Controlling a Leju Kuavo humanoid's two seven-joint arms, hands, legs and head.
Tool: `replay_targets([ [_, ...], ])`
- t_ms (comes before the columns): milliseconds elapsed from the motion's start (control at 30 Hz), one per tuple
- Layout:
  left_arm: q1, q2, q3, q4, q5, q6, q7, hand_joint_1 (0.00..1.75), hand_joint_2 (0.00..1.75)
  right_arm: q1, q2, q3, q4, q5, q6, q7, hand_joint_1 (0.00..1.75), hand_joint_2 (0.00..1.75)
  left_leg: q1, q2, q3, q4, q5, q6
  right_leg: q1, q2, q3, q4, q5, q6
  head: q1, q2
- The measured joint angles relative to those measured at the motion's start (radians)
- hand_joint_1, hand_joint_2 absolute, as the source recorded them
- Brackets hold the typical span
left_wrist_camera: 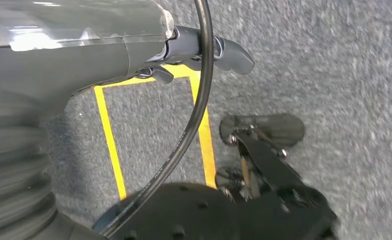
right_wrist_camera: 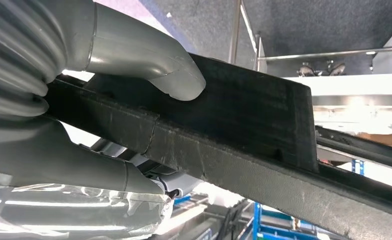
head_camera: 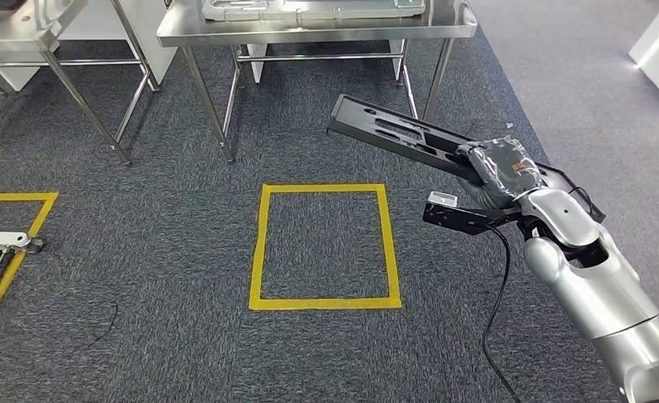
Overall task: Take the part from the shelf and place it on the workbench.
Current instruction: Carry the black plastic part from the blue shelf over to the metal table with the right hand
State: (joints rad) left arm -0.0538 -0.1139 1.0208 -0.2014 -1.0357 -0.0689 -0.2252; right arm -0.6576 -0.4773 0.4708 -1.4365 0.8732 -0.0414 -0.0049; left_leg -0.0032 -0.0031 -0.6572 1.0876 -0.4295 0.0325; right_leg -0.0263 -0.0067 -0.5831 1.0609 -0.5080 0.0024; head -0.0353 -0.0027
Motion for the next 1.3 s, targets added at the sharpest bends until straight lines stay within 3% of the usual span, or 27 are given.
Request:
replay_targets([
  [133,0.000,0.003,0.000,0.000,0.000,-0.001,-0.002,0.00,1.75,-0.001,0.001,0.010,-0.001,0.017,0.004,0.001,1.75,1.75,-0.003,-0.001,0.025,-0.049,-0.002,0.007,0.000,-0.005,0.011,-0.019,-0.001,0.021,0.000,0.000],
  [200,0.000,0.004,0.000,0.000,0.000,-0.002,-0.003,0.00,1.75,-0.008,0.002,0.020,-0.001,0.040,0.008,0.004,1.75,1.75,0.002,-0.003,0.045,-0.074,0.004,0.010,0.001,-0.005,-0.003,0.017,-0.023,0.026,0.000,0.000],
  [300,-0.003,0.004,0.000,0.000,0.000,-0.003,-0.004,0.00,1.75,-0.018,0.005,0.043,0.003,0.076,0.022,0.015,1.75,1.75,0.001,-0.006,0.057,-0.080,-0.001,0.019,0.002,-0.001,-0.106,0.189,-0.087,0.027,0.001,0.000],
  [333,-0.004,0.004,0.000,0.000,-0.001,-0.003,-0.004,0.00,1.75,-0.022,0.006,0.055,0.006,0.090,0.030,0.019,1.75,1.75,0.000,-0.009,0.058,-0.078,-0.005,0.020,0.002,0.000,-0.135,0.225,-0.086,0.028,0.001,0.000],
  [367,-0.004,0.004,0.001,0.000,-0.001,-0.003,-0.004,0.00,1.75,-0.028,0.008,0.067,0.011,0.104,0.039,0.023,1.75,1.75,-0.001,-0.011,0.060,-0.074,-0.010,0.020,0.002,0.000,-0.147,0.227,-0.066,0.028,0.000,0.000],
  [433,-0.004,0.004,0.002,0.000,-0.003,-0.003,-0.004,0.00,1.75,-0.048,0.009,0.091,0.020,0.131,0.059,0.028,1.75,1.75,-0.002,-0.015,0.065,-0.061,-0.024,0.016,0.002,0.000,-0.120,0.128,0.015,0.027,0.000,0.000],
  [500,-0.004,0.004,0.004,0.000,-0.004,-0.003,-0.004,0.00,1.75,-0.078,0.010,0.113,0.029,0.151,0.078,0.030,1.75,1.75,-0.005,-0.018,0.064,-0.047,-0.037,0.009,0.005,0.003,-0.078,0.027,0.061,0.022,0.000,0.000],
  [600,-0.005,0.004,0.008,0.000,-0.008,-0.003,-0.004,0.00,1.75,-0.112,0.017,0.152,0.041,0.175,0.105,0.037,1.75,1.75,-0.006,-0.020,0.062,-0.043,-0.045,-0.003,0.010,0.006,-0.065,-0.004,0.058,0.010,0.000,0.000],
  [700,-0.005,0.004,0.009,0.000,-0.012,-0.004,-0.003,0.00,1.75,-0.136,0.030,0.191,0.053,0.191,0.118,0.042,1.75,1.75,-0.003,-0.016,0.050,-0.008,-0.072,-0.022,0.002,0.003,-0.049,-0.017,0.057,-0.005,0.000,0.000],
  [800,-0.005,0.005,0.014,0.000,-0.011,-0.004,-0.004,0.00,1.75,-0.154,0.044,0.222,0.065,0.198,0.126,0.045,1.75,1.75,0.008,-0.009,-0.042,0.168,-0.141,-0.042,-0.001,0.000,-0.036,-0.022,0.050,-0.014,0.000,0.000],
  [833,-0.005,0.006,0.016,0.000,-0.011,-0.004,-0.004,0.00,1.75,-0.157,0.048,0.231,0.069,0.199,0.128,0.045,1.75,1.75,0.012,-0.007,-0.072,0.214,-0.149,-0.047,-0.002,-0.001,-0.032,-0.022,0.046,-0.014,0.000,0.000],
  [867,-0.004,0.006,0.019,0.000,-0.011,-0.004,-0.004,0.00,1.75,-0.158,0.050,0.239,0.073,0.200,0.130,0.045,1.75,1.75,0.015,-0.005,-0.085,0.225,-0.137,-0.050,-0.003,-0.001,-0.028,-0.022,0.043,-0.012,0.000,0.000],
  [900,-0.004,0.006,0.021,0.000,-0.011,-0.004,-0.004,0.00,1.75,-0.160,0.053,0.245,0.075,0.200,0.131,0.045,1.75,1.75,0.018,-0.004,-0.080,0.201,-0.109,-0.052,-0.005,-0.001,-0.022,-0.022,0.039,-0.009,0.000,0.000],
  [967,-0.004,0.006,0.023,0.000,-0.011,-0.004,-0.004,0.00,1.75,-0.166,0.056,0.256,0.079,0.201,0.131,0.045,1.75,1.75,0.022,-0.002,-0.028,0.073,-0.031,-0.054,-0.010,-0.001,-0.010,-0.022,0.030,0.001,0.000,0.000],
  [1033,-0.005,0.006,0.024,0.000,-0.011,-0.005,-0.006,0.00,1.75,-0.183,0.059,0.264,0.082,0.200,0.136,0.044,1.75,1.75,0.019,-0.002,0.016,-0.027,0.002,-0.048,-0.009,0.000,-0.006,-0.022,0.025,0.014,0.000,0.000],
  [1167,-0.005,0.006,0.024,0.000,-0.011,-0.006,-0.011,0.00,1.75,-0.211,0.060,0.274,0.083,0.192,0.165,0.039,1.75,1.75,0.015,-0.005,0.027,-0.052,-0.002,-0.019,-0.009,0.001,-0.004,-0.027,0.020,0.038,0.000,0.000],
  [1233,-0.005,0.006,0.024,0.000,-0.012,-0.006,-0.014,0.00,1.75,-0.228,0.061,0.278,0.083,0.186,0.179,0.038,1.75,1.75,0.017,-0.006,0.037,-0.062,-0.001,-0.003,-0.008,0.001,-0.033,0.037,-0.017,0.041,0.000,0.000],
  [1300,-0.006,0.006,0.024,0.000,-0.012,-0.007,-0.017,0.00,1.75,-0.244,0.061,0.283,0.083,0.182,0.189,0.039,1.75,1.75,0.011,-0.006,0.041,-0.063,-0.005,0.007,-0.003,0.002,-0.105,0.170,-0.071,0.038,0.001,0.000],
])
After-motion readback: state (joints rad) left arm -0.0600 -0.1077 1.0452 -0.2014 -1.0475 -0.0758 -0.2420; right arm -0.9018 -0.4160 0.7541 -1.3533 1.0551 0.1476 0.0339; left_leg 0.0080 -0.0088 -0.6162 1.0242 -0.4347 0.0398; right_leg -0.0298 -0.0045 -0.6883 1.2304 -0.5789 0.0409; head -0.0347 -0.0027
